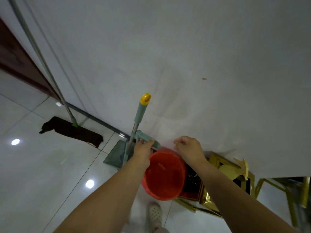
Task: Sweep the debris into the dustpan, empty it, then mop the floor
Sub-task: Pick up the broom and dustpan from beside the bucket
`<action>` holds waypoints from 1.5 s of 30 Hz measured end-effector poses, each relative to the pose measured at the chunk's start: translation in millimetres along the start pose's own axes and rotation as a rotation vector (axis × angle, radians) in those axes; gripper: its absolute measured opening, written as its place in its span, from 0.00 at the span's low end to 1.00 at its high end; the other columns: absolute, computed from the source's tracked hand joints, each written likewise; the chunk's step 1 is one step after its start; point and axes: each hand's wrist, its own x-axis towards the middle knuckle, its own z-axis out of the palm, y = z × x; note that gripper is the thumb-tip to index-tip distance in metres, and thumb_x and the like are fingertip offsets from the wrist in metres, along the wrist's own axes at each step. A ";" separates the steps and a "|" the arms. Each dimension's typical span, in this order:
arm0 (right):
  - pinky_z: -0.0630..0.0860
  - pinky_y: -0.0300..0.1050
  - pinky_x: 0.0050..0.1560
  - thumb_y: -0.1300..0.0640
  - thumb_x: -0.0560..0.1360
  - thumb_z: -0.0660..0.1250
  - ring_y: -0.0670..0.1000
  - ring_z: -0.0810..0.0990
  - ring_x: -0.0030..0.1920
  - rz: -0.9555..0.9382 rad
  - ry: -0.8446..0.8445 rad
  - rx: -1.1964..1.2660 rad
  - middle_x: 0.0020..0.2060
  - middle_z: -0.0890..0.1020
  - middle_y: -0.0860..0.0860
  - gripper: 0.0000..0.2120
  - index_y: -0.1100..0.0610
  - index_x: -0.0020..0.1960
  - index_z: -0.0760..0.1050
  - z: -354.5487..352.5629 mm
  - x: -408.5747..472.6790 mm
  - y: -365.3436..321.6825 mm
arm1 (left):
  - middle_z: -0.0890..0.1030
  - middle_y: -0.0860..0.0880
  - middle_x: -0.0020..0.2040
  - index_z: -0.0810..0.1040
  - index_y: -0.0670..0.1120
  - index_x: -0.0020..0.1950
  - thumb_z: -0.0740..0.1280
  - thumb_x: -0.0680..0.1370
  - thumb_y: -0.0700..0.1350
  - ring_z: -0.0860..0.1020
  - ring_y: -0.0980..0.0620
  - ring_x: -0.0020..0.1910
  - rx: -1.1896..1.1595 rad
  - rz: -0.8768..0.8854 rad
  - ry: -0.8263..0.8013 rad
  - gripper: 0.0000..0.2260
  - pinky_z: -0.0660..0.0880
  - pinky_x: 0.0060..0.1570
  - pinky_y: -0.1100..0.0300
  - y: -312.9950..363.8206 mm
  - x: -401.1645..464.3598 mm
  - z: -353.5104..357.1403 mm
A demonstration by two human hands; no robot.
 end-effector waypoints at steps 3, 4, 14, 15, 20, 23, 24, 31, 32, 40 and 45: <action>0.77 0.50 0.55 0.60 0.78 0.61 0.54 0.81 0.50 -0.020 -0.056 0.026 0.48 0.83 0.53 0.10 0.57 0.52 0.82 -0.8 13.2 0.1 | 0.79 0.43 0.51 0.73 0.38 0.64 0.66 0.77 0.37 0.78 0.50 0.42 -0.051 -0.001 0.029 0.15 0.76 0.43 0.59 0.5 0.6 -2.0; 0.78 0.50 0.54 0.61 0.77 0.61 0.54 0.81 0.49 -0.027 -0.075 0.047 0.47 0.84 0.53 0.10 0.56 0.50 0.82 -1.3 17.2 -0.9 | 0.79 0.45 0.47 0.74 0.40 0.62 0.67 0.77 0.38 0.77 0.51 0.39 -0.034 0.007 0.065 0.13 0.77 0.40 0.60 -1.0 0.0 -4.4; 0.74 0.35 0.40 0.63 0.76 0.61 0.45 0.79 0.37 -0.166 -0.287 0.090 0.36 0.82 0.50 0.09 0.54 0.44 0.79 3.5 34.8 -21.0 | 0.78 0.49 0.40 0.75 0.47 0.45 0.69 0.76 0.49 0.76 0.51 0.41 0.015 0.044 0.327 0.07 0.75 0.42 0.57 -23.9 -13.4 -42.7; 0.73 0.32 0.38 0.64 0.76 0.61 0.44 0.79 0.36 -0.178 -0.307 0.084 0.36 0.82 0.50 0.09 0.53 0.44 0.79 4.7 34.8 -23.3 | 0.77 0.49 0.41 0.74 0.48 0.44 0.68 0.76 0.49 0.75 0.51 0.40 0.013 0.056 0.340 0.07 0.74 0.39 0.58 -27.5 -15.1 -46.7; 0.71 0.28 0.34 0.65 0.75 0.62 0.42 0.78 0.34 -0.248 -0.398 0.084 0.35 0.82 0.50 0.11 0.52 0.41 0.78 11.6 27.3 -37.4 | 0.79 0.49 0.36 0.74 0.49 0.42 0.67 0.78 0.47 0.76 0.54 0.32 -0.044 0.137 0.362 0.06 0.73 0.20 0.67 -39.5 -32.4 -65.9; 0.73 0.34 0.36 0.65 0.74 0.62 0.45 0.79 0.35 -0.298 -0.485 0.077 0.36 0.82 0.51 0.12 0.51 0.39 0.78 19.3 18.2 -51.8 | 0.80 0.49 0.30 0.75 0.46 0.44 0.66 0.78 0.44 0.76 0.55 0.26 -0.088 0.175 0.310 0.04 0.75 0.24 0.63 -46.1 -43.8 -76.4; 0.74 0.34 0.35 0.65 0.75 0.62 0.45 0.79 0.35 -0.310 -0.520 0.069 0.36 0.82 0.51 0.11 0.51 0.40 0.78 22.8 14.7 -57.8 | 0.79 0.51 0.26 0.75 0.45 0.44 0.66 0.78 0.44 0.75 0.57 0.23 -0.061 0.197 0.308 0.05 0.73 0.23 0.63 -48.2 -47.3 -79.9; 0.79 0.45 0.40 0.55 0.81 0.59 0.51 0.80 0.35 -0.222 -0.856 0.071 0.38 0.80 0.55 0.07 0.57 0.54 0.71 59.5 -30.7 -108.0 | 0.72 0.49 0.30 0.73 0.47 0.42 0.60 0.80 0.53 0.69 0.55 0.26 0.122 0.282 0.443 0.12 0.70 0.23 0.65 -65.7 -80.9 -96.7; 0.80 0.46 0.40 0.53 0.81 0.58 0.52 0.81 0.33 -0.165 -0.910 0.078 0.37 0.80 0.56 0.09 0.58 0.55 0.70 64.6 -40.1 -114.8 | 0.73 0.48 0.31 0.73 0.45 0.43 0.59 0.80 0.54 0.70 0.53 0.27 0.125 0.289 0.470 0.14 0.71 0.26 0.62 -68.1 -86.9 -99.4; 0.79 0.39 0.25 0.44 0.78 0.62 0.52 0.80 0.28 0.130 -1.183 0.042 0.36 0.78 0.59 0.26 0.66 0.62 0.70 99.1 -103.1 -148.8 | 0.78 0.40 0.41 0.75 0.39 0.51 0.58 0.80 0.54 0.75 0.45 0.38 0.107 0.323 0.641 0.18 0.70 0.34 0.57 -86.6 -126.0 -138.3; 0.83 0.44 0.34 0.56 0.77 0.67 0.55 0.82 0.31 0.254 -1.283 0.152 0.52 0.74 0.63 0.11 0.64 0.52 0.73 116.0 -132.0 -167.8 | 0.71 0.49 0.30 0.71 0.46 0.39 0.57 0.81 0.54 0.68 0.53 0.28 0.087 0.354 0.695 0.15 0.64 0.24 0.63 -96.2 -144.7 -177.4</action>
